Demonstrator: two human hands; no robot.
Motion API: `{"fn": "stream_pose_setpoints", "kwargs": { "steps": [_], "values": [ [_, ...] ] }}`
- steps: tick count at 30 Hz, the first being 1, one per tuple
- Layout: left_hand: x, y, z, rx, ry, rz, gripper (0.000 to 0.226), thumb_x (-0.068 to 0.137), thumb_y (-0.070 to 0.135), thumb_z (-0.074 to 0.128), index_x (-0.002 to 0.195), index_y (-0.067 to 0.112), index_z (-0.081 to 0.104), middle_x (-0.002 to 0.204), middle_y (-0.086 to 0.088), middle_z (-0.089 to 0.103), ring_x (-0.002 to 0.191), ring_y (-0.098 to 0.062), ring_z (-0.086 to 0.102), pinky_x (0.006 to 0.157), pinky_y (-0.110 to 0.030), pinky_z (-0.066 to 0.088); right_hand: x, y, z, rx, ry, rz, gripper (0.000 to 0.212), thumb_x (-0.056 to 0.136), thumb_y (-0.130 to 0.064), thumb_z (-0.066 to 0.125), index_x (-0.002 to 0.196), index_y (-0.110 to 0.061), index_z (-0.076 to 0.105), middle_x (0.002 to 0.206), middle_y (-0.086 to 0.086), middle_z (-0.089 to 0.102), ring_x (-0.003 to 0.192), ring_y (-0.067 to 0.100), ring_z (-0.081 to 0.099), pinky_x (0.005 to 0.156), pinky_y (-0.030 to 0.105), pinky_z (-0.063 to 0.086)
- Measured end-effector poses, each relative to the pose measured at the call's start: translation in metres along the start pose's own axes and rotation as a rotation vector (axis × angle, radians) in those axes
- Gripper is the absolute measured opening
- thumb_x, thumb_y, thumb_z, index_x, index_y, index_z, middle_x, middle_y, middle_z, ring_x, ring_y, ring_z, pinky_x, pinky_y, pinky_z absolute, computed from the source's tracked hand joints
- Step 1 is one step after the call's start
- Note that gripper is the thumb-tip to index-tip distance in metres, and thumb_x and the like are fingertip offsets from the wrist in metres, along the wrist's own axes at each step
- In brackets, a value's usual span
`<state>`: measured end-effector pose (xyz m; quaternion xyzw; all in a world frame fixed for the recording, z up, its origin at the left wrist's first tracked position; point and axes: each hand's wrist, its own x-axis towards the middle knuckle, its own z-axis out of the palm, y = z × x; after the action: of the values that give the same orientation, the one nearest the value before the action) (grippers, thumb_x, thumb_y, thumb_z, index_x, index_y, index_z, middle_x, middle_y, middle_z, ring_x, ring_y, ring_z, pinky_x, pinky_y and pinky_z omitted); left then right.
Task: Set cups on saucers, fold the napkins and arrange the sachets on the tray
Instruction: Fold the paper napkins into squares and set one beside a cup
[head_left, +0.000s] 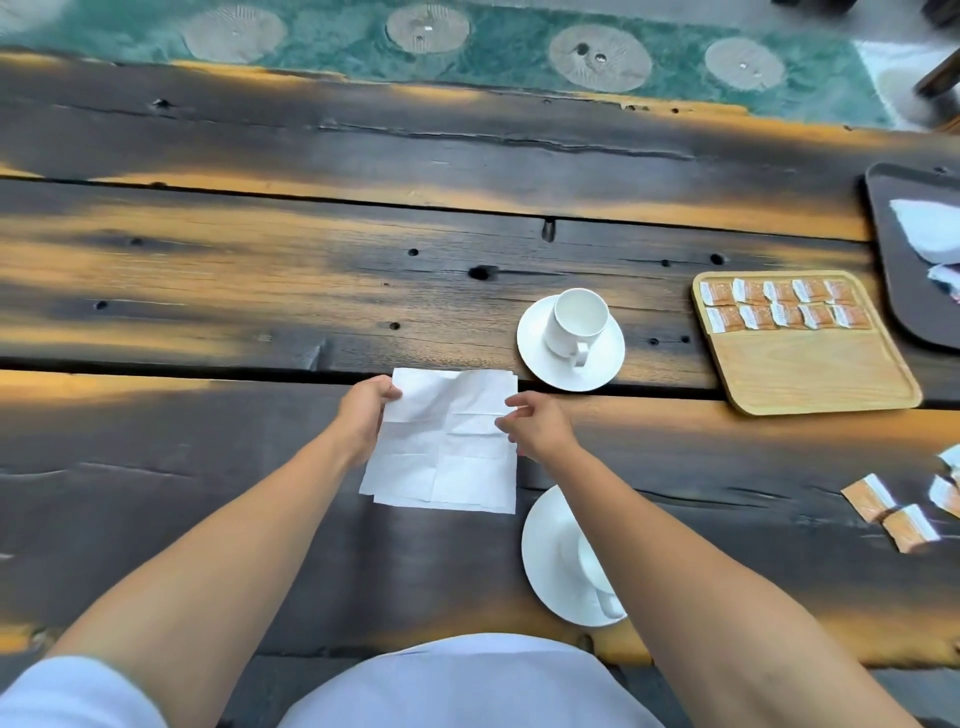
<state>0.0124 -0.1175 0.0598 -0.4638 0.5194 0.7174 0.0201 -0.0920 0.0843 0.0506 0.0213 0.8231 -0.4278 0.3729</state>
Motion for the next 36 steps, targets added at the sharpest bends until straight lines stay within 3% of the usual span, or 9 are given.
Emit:
{"fn": "stream_pose_setpoints", "kwargs": {
  "steps": [3, 6, 9, 12, 17, 21, 26, 32, 36],
  "values": [
    [-0.014, 0.004, -0.001, -0.111, -0.153, -0.102, 0.013, 0.067, 0.007, 0.041, 0.074, 0.018, 0.038, 0.094, -0.010, 0.047, 0.089, -0.031, 0.043, 0.085, -0.040, 0.036, -0.006, 0.003, 0.001, -0.023, -0.010, -0.009, 0.051, 0.081, -0.017, 0.074, 0.128, -0.013, 0.056, 0.097, 0.001, 0.062, 0.102, 0.024, 0.064, 0.093, 0.045, 0.054],
    [-0.024, 0.010, -0.007, -0.098, -0.373, -0.216, 0.036, 0.066, 0.013, 0.036, 0.100, 0.012, 0.047, 0.103, -0.014, 0.050, 0.088, -0.031, 0.052, 0.079, -0.037, 0.042, -0.011, 0.003, -0.004, -0.062, -0.041, -0.078, 0.086, 0.072, -0.020, 0.082, 0.146, -0.027, 0.039, 0.131, 0.004, 0.054, 0.122, 0.024, 0.055, 0.102, 0.046, 0.049],
    [-0.029, 0.012, -0.013, -0.113, -0.469, -0.254, 0.029, 0.063, 0.013, 0.037, 0.089, 0.009, 0.048, 0.096, -0.013, 0.054, 0.084, -0.031, 0.055, 0.082, -0.037, 0.042, -0.014, 0.000, -0.010, -0.074, -0.167, -0.196, 0.114, 0.064, -0.018, 0.087, 0.152, -0.040, 0.018, 0.155, -0.004, 0.033, 0.141, 0.018, 0.036, 0.114, 0.042, 0.038],
    [-0.029, 0.011, -0.022, -0.152, -0.510, -0.262, 0.038, 0.062, 0.011, 0.036, 0.096, 0.004, 0.053, 0.101, -0.013, 0.057, 0.094, -0.034, 0.056, 0.095, -0.044, 0.041, -0.017, -0.005, -0.013, 0.000, -0.299, -0.196, 0.098, 0.066, -0.010, 0.085, 0.147, -0.036, 0.036, 0.147, -0.002, 0.047, 0.129, 0.017, 0.052, 0.109, 0.040, 0.043],
    [-0.035, 0.012, -0.029, -0.201, -0.524, -0.269, 0.030, 0.069, 0.012, 0.033, 0.080, 0.006, 0.060, 0.090, -0.015, 0.066, 0.085, -0.034, 0.065, 0.084, -0.041, 0.053, -0.023, -0.011, -0.013, 0.137, -0.366, -0.149, 0.038, 0.075, -0.006, 0.078, 0.109, -0.015, 0.063, 0.101, 0.005, 0.071, 0.084, 0.015, 0.068, 0.073, 0.026, 0.053],
    [-0.037, 0.017, -0.032, -0.196, -0.454, -0.265, 0.047, 0.075, 0.014, 0.038, 0.116, 0.009, 0.060, 0.112, -0.015, 0.064, 0.100, -0.035, 0.062, 0.087, -0.044, 0.052, -0.025, -0.016, -0.018, 0.183, -0.325, -0.121, 0.030, 0.078, -0.001, 0.075, 0.106, -0.008, 0.067, 0.099, 0.010, 0.072, 0.085, 0.024, 0.069, 0.084, 0.041, 0.055],
    [-0.038, 0.021, -0.032, -0.182, -0.400, -0.259, 0.042, 0.088, 0.017, 0.038, 0.120, 0.009, 0.064, 0.116, -0.016, 0.070, 0.099, -0.034, 0.069, 0.083, -0.044, 0.056, -0.023, -0.018, -0.028, 0.229, -0.220, -0.126, 0.019, 0.079, -0.001, 0.074, 0.094, -0.012, 0.069, 0.081, 0.001, 0.073, 0.058, 0.007, 0.068, 0.050, 0.016, 0.050],
    [-0.031, 0.022, -0.031, -0.211, -0.345, -0.262, 0.046, 0.098, 0.027, 0.036, 0.135, 0.006, 0.055, 0.122, -0.017, 0.069, 0.104, -0.034, 0.070, 0.084, -0.046, 0.056, -0.023, -0.023, -0.035, 0.500, -0.203, 0.021, 0.025, 0.082, -0.005, 0.072, 0.107, -0.003, 0.067, 0.102, 0.015, 0.074, 0.078, 0.027, 0.072, 0.073, 0.039, 0.060],
    [-0.032, 0.015, -0.024, -0.140, -0.369, -0.306, 0.054, 0.093, 0.049, 0.056, 0.129, 0.009, 0.061, 0.126, -0.018, 0.066, 0.113, -0.034, 0.065, 0.092, -0.049, 0.054, -0.026, -0.019, -0.033, 0.544, -0.284, 0.161, 0.032, 0.086, -0.010, 0.070, 0.117, -0.006, 0.065, 0.115, 0.013, 0.072, 0.101, 0.029, 0.071, 0.090, 0.047, 0.056]
  ]
}}
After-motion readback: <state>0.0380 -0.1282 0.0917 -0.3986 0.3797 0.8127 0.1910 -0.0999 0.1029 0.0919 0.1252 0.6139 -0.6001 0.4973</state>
